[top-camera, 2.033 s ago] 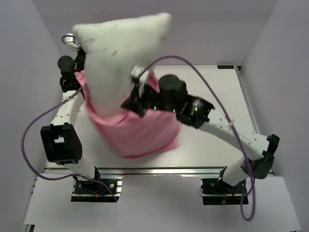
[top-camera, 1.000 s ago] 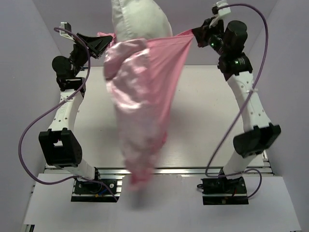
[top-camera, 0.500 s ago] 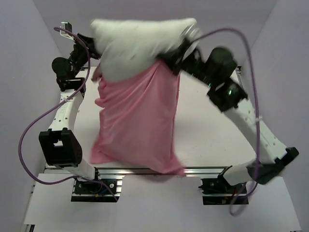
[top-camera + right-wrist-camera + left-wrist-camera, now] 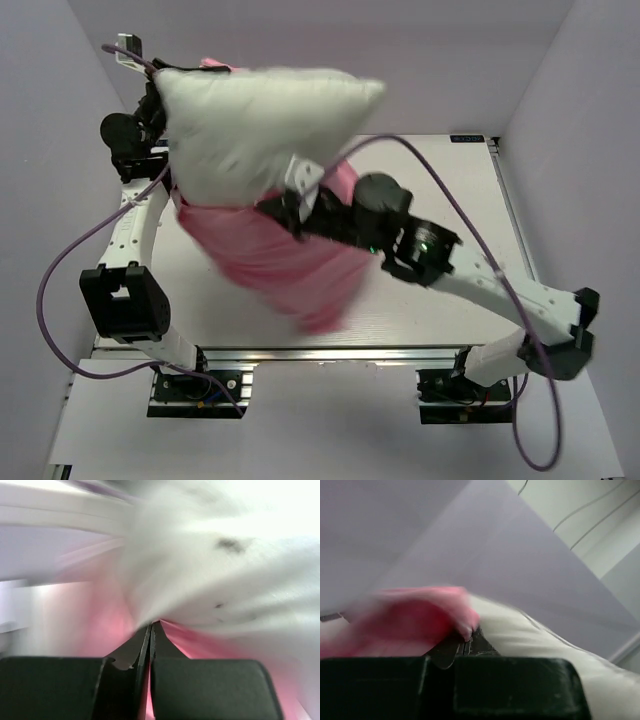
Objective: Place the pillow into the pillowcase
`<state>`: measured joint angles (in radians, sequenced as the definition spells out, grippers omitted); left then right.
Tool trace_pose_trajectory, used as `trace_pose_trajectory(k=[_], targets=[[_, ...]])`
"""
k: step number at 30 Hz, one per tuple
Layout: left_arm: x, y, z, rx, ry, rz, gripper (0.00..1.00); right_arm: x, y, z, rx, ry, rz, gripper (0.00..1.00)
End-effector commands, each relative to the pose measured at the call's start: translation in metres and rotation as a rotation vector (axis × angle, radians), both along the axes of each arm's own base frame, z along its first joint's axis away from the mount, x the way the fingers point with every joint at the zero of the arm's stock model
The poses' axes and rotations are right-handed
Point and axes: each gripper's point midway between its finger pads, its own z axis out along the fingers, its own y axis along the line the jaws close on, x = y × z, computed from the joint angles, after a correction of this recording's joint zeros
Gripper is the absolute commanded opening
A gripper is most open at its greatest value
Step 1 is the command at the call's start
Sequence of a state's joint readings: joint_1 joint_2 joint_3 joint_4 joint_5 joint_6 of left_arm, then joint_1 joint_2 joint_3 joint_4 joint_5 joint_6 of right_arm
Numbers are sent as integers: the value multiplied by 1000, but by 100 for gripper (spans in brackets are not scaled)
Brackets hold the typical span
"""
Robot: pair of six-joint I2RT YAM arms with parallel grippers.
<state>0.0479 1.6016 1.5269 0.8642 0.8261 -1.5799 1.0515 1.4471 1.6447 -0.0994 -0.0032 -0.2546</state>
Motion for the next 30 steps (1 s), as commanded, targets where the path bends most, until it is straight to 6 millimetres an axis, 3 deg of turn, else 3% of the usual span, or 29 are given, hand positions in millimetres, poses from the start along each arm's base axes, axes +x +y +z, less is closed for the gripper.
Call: trace_pose_trajectory(k=[1,4,5,6,7,8,9,10,11,12,13,14,15,16,17,18,19,20,22,23,24,25,26,27,28,29,30], targets=[[-8,7,32,-64,-90,47,0,-77,-47,107,236,-277,111,0],[-15,6,39,-66,-105,41,0,34,-95,107,226,-347,-168,0],[-17,6,41,-68,-108,39,0,101,-151,115,211,-365,-373,0],[-20,6,43,-70,-116,35,0,145,-172,133,231,-361,-461,0],[-24,5,46,-71,-122,32,0,178,-202,140,249,-338,-539,0],[-27,5,48,-72,-127,31,0,208,-250,148,283,-316,-656,0],[-28,5,47,-72,-125,31,0,232,-256,142,282,-292,-684,0],[-28,5,47,-71,-122,30,0,225,-260,160,307,-308,-680,0],[-27,5,45,-72,-121,31,0,210,-233,161,313,-287,-568,0],[-26,4,44,-75,-121,28,0,174,-216,178,332,-324,-502,0],[-22,4,42,-76,-115,28,0,108,-161,178,312,-390,-347,0],[-21,4,42,-79,-117,27,0,93,-113,148,265,-378,-244,0],[-20,2,42,-83,-120,26,0,31,-109,164,306,-448,-150,0],[-19,3,42,-82,-120,26,0,-9,-87,154,303,-466,-57,0],[-16,2,40,-83,-116,26,0,-67,-47,125,271,-425,92,0],[-15,3,40,-84,-113,27,0,-90,-50,127,265,-468,120,0],[-17,2,42,-81,-120,24,0,-98,-47,120,254,-480,127,0],[-17,2,43,-75,-121,22,0,-87,-49,116,254,-494,71,0],[-19,1,47,-72,-129,17,0,-29,-65,115,211,-528,-82,0],[-20,1,49,-68,-130,15,0,44,-100,124,184,-559,-237,0],[-23,0,51,-68,-134,12,0,83,-124,131,178,-570,-343,0],[-24,-1,52,-66,-137,9,0,146,-188,137,164,-563,-538,0],[-26,0,54,-68,-142,11,0,201,-210,118,134,-518,-622,0],[-27,1,55,-73,-141,12,0,210,-245,160,198,-572,-705,0],[-28,1,55,-73,-144,12,0,232,-284,166,229,-532,-785,0],[-28,1,56,-77,-145,14,0,243,-285,165,234,-490,-773,0],[-27,0,56,-78,-143,12,0,232,-279,174,235,-469,-732,0]])
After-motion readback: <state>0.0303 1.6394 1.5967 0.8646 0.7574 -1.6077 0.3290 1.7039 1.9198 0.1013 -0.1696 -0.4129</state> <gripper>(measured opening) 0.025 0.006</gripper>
